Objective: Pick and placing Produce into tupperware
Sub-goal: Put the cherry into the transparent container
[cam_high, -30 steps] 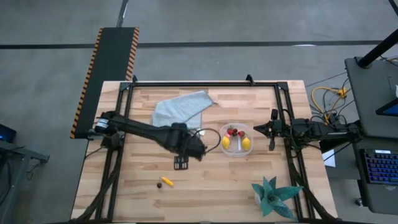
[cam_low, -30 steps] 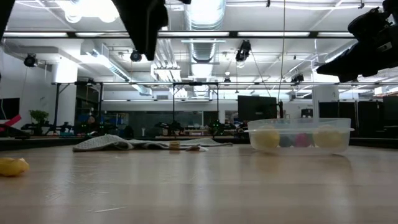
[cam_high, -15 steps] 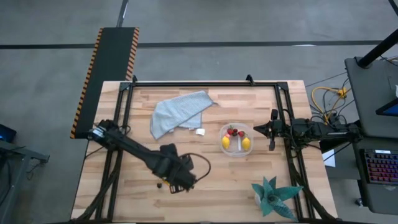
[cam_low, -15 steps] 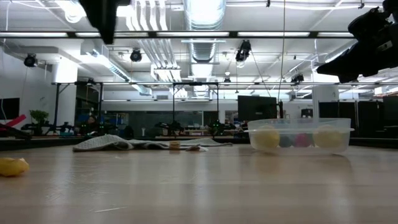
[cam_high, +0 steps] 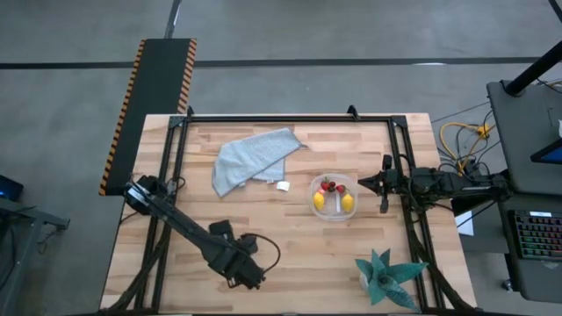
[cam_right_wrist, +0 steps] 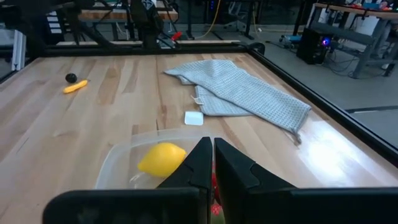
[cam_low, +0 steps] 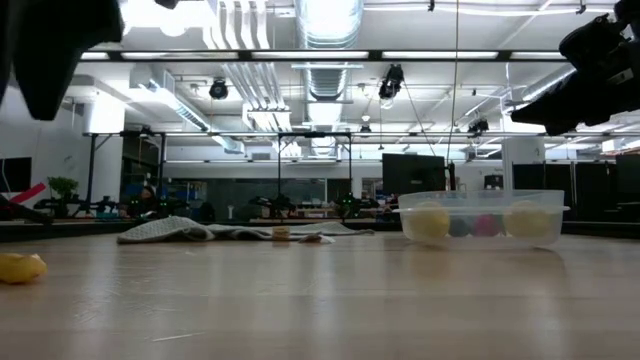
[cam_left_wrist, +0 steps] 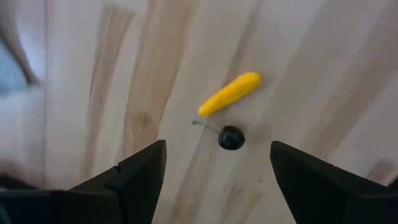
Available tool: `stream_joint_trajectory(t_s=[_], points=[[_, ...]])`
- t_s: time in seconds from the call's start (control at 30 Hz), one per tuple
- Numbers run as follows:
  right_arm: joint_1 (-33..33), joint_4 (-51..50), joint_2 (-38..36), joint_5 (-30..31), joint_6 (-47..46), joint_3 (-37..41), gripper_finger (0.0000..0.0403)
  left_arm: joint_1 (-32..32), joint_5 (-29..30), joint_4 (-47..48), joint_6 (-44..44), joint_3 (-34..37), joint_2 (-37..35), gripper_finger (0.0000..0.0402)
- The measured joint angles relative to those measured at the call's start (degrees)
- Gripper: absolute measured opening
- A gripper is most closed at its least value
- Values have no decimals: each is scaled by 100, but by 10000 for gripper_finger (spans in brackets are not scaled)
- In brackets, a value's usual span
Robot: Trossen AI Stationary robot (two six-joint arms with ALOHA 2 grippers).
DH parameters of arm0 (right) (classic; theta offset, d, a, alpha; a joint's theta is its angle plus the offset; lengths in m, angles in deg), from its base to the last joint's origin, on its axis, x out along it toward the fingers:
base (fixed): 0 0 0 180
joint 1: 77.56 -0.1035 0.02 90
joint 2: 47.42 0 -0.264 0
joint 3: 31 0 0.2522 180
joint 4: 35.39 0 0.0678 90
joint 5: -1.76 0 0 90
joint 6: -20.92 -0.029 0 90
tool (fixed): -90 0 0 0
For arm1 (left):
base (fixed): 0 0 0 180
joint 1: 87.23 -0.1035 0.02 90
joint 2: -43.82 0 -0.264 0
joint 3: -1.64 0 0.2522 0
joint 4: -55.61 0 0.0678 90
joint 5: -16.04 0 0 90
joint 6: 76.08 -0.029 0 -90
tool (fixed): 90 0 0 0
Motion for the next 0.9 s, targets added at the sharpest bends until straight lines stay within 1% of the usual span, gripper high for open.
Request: stream_joint_trajectory(t_s=[0.1,0.17,0.3,0.37,0.5,0.6,0.7,0.83,0.9], points=[[0,-62,0,0,0,0,9,-10,-70,-53,711,163,-2,271],[0,-89,0,0,0,0,9,-12,-150,-133,1343,245,-2,271],[-1,-114,0,0,-1,5,9,-47,-637,-169,2842,312,-2,271],[0,-114,0,0,2,9,9,-49,-772,-281,3505,310,-2,271],[-1,-114,0,0,2,9,9,-38,-795,-591,4705,313,-2,271],[-1,-117,0,0,2,11,9,-36,-794,-817,4999,429,-7,271],[-2,-158,0,0,4,11,9,-2,-831,-899,5262,690,-7,271],[-2,-178,0,1,2,11,9,39,-1104,-1059,5424,1004,-7,271],[-2,-178,0,1,2,11,9,50,-1115,-1193,5424,1098,-7,271]])
